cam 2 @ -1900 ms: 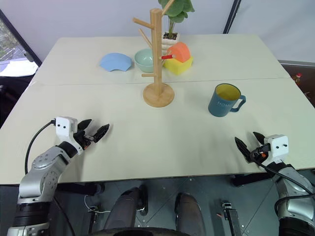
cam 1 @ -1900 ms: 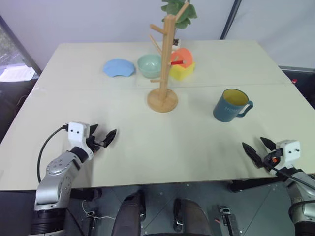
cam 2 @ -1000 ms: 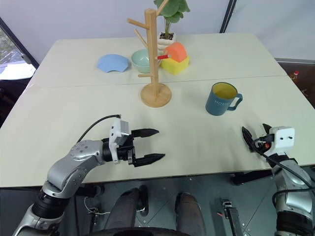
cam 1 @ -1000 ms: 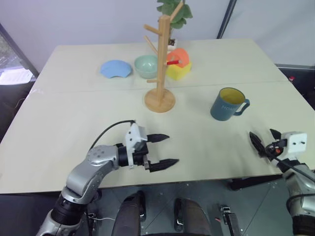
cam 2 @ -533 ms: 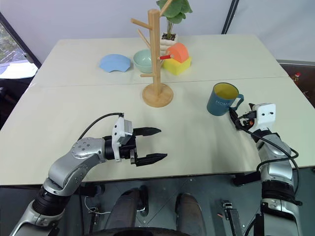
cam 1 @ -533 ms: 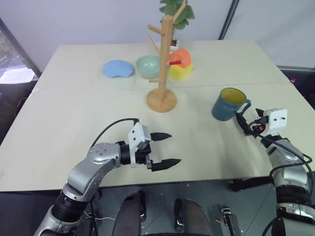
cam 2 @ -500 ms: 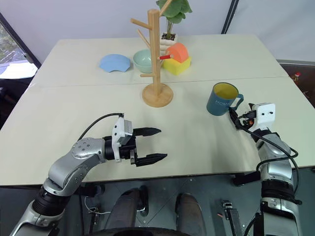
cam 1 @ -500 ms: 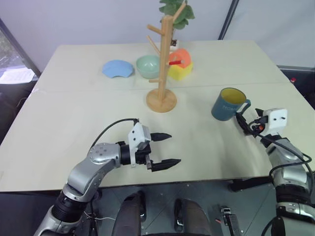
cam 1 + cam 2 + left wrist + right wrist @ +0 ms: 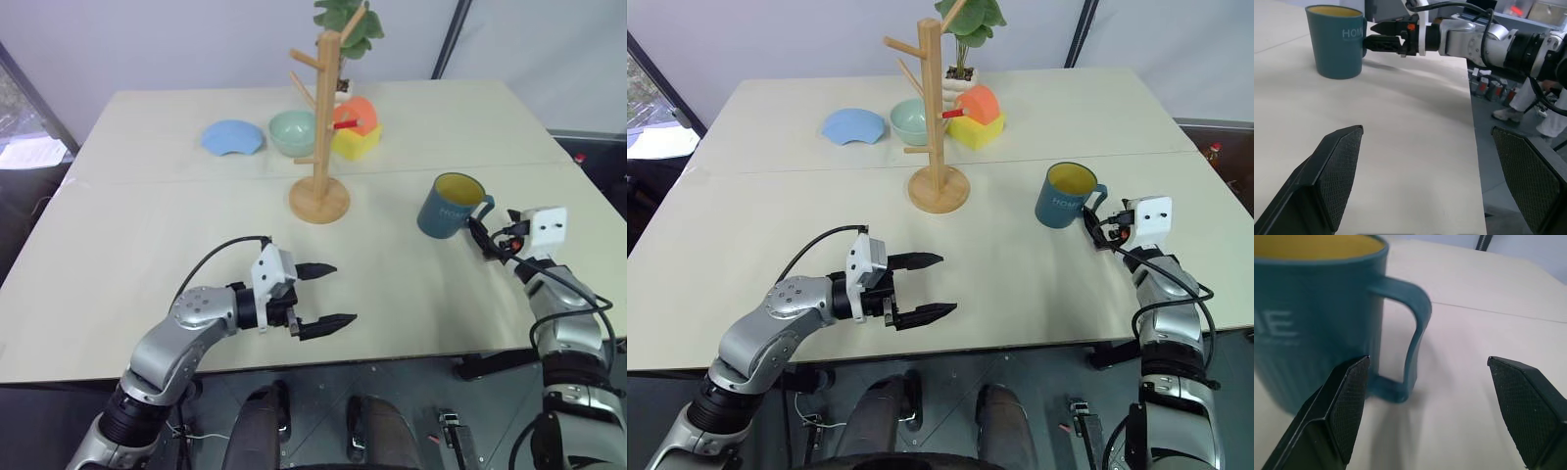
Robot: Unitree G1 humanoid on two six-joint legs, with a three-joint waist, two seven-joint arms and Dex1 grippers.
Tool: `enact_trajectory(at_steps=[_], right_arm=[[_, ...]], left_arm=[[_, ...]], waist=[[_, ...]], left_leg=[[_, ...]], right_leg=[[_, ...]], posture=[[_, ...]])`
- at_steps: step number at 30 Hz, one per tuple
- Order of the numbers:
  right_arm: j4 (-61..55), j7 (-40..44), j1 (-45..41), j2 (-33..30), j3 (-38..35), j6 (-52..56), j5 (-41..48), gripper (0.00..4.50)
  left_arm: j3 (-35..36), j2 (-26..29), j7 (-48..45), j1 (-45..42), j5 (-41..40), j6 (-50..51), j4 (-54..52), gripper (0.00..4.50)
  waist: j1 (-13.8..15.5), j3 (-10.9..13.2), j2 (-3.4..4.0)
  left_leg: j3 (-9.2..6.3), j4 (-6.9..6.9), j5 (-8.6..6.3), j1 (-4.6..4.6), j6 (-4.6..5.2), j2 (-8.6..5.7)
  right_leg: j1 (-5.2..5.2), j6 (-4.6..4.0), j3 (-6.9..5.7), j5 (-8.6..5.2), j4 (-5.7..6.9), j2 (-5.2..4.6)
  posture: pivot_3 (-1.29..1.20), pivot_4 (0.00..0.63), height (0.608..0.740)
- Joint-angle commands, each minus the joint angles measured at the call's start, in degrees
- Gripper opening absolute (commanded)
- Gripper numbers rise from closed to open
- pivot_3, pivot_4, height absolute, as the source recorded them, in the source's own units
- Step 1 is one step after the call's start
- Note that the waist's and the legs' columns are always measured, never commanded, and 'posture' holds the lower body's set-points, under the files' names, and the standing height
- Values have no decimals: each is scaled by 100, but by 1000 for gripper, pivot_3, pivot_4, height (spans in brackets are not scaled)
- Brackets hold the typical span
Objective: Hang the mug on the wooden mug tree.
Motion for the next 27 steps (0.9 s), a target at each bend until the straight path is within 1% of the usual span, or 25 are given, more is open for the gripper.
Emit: enact_trajectory(at_steps=[1, 2, 5, 6, 8, 9, 11, 15, 17, 19, 23, 25, 27], right_arm=[[194, 15, -288, 39, 46, -134, -39, 3961], [280, 56, -357, 49, 70, -138, -39, 3961], [524, 173, -518, 70, 150, -164, -62, 3151], [587, 198, -556, 76, 172, -192, -70, 2697], [693, 282, -633, 101, 192, -263, -43, 1632], [731, 313, -663, 111, 194, -278, -32, 1205], [797, 370, -719, 125, 201, -290, -25, 75], [851, 518, -778, 149, 214, -294, 4, 75], [701, 564, -736, 130, 252, -301, -29, 75], [243, 681, -593, -5, 491, -416, -285, 75], [-1156, 1074, -460, -408, 1135, -790, -900, 75], [-1755, 1335, -657, -635, 1475, -809, -1169, 75], [-2056, 1456, -1019, -749, 1720, -695, -1375, 75]], left_arm=[[53, 2, 24, -49, -28, -82, -239, 4500], [63, 7, 39, -35, -18, -84, -252, 4500], [83, 9, 95, -15, 0, -86, -274, 4500], [88, 6, 114, -11, 0, -85, -277, 4500], [87, 7, 151, 5, 4, -89, -292, 4500], [87, 8, 163, 12, 4, -90, -297, 4500], [83, 10, 186, 31, 7, -93, -314, 4500], [84, 16, 243, 59, 7, -90, -337, 4500], [105, 29, 271, 86, 12, -100, -346, 4500], [233, 79, 317, 133, 49, -162, -304, 4500], [736, 229, 444, 141, 173, -429, -2, 4500], [991, 322, 433, 102, 218, -594, 177, 4500], [1158, 403, 386, 44, 222, -711, 315, 4500]], waist=[[0, 0, 0], [-8, 0, 0], [-13, 0, 0], [-10, 0, 0], [-3, 0, 0], [-3, 0, 0], [-5, 0, 0], [-9, 0, 1], [-8, 1, 2], [-11, 1, 2], [-32, 7, 14], [-45, 7, 15], [-90, 8, 15]], left_leg=[[0, 0, 0, 0, 0, 0], [1, 0, 0, 0, 0, 0], [2, 0, 0, 0, 0, -1], [2, 0, 1, 0, 1, -1], [3, 1, 1, 0, 1, -2], [4, 1, 1, 0, 1, -3], [4, 3, 1, 0, 1, -3], [5, 6, 1, 0, 1, -2], [4, 5, 1, 0, 1, -1], [4, 5, 1, 0, 1, -1], [8, 1, 1, -2, 1, 0], [14, -1, 1, -4, 1, 0], [15, -2, 0, -5, 0, 2]], right_leg=[[0, 0, 0, 0, 0, 0], [0, 0, 0, 0, 0, 0], [0, 0, 0, 0, 0, 0], [0, 0, 0, 0, 1, 1], [1, 1, 0, 0, 2, 1], [0, 1, 0, 0, 2, 1], [1, 1, 0, 1, 3, 1], [0, 1, 1, 1, 8, 2], [0, 1, 1, 1, 8, 3], [-1, 1, 1, 1, 8, 2], [-13, 1, 11, 0, 11, 2], [-25, 1, 18, 0, 18, 3], [-32, 1, 18, 0, 21, 3]], posture=[[0, 150, 740], [0, 150, 740], [0, 150, 740], [0, 150, 740], [0, 150, 740], [0, 150, 740], [0, 150, 740], [0, 150, 740], [0, 150, 740], [0, 150, 740], [0, 150, 740], [0, 150, 740], [0, 150, 740]])
